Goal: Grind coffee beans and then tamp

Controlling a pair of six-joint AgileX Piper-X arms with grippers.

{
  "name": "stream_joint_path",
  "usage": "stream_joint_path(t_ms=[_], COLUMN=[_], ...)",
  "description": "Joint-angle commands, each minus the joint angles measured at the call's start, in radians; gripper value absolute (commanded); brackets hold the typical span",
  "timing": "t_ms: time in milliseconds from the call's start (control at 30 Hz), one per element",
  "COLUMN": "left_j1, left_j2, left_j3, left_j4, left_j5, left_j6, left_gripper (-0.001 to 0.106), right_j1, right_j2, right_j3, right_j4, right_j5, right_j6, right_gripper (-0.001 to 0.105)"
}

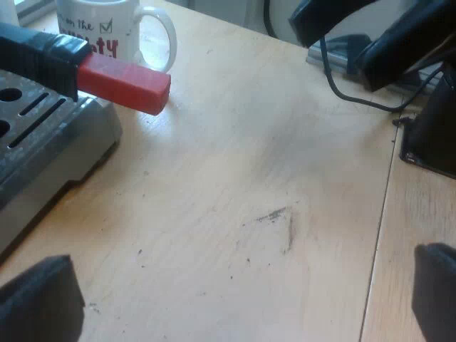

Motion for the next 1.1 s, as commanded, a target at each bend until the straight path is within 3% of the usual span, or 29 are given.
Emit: stream_joint_path(t_ms=[33, 100, 133, 300, 500, 767, 1100], left_j1=[-0.003, -0.003, -0.003, -0.003, -0.003, -0.003, -0.003], left_j2=[0.001, 0.001, 0.001, 0.001, 0.001, 0.001, 0.001], left_j3=[-0.002, -0.002, -0.002, -0.002, -0.002, -0.002, -0.002], left_j4=[-0.024, -0.024, -0.024, -0.024, -0.024, -0.024, -0.024], left_j5=[0.005, 0.005, 0.005, 0.005, 0.005, 0.005, 0.005], left_j6=[-0.006, -0.005, -0.003, -0.003, -0.003, -0.003, -0.003], left_gripper=[0.098, 0.098, 0.098, 0.098, 0.098, 0.098, 0.098], right_j1=[0.146, 0.202, 0.267, 0.385, 0.428, 0.426, 0.424], right_j2=[-0.002, -0.002, -0.002, 0.021, 0.142, 0.364, 0.529], right_j3=[0.060, 0.081, 0.107, 0.148, 0.153, 0.153, 0.153], right_j4=[-0.120, -0.144, -0.173, -0.252, -0.380, -0.621, -0.801], right_j5=[0.278, 0.343, 0.442, 0.638, 0.692, 0.779, 0.908], right_j6=[0.066, 0.091, 0.137, 0.216, 0.251, 0.257, 0.257], right_gripper=[0.061, 0.058, 0.050, 0.029, 0.001, 0.000, 0.000])
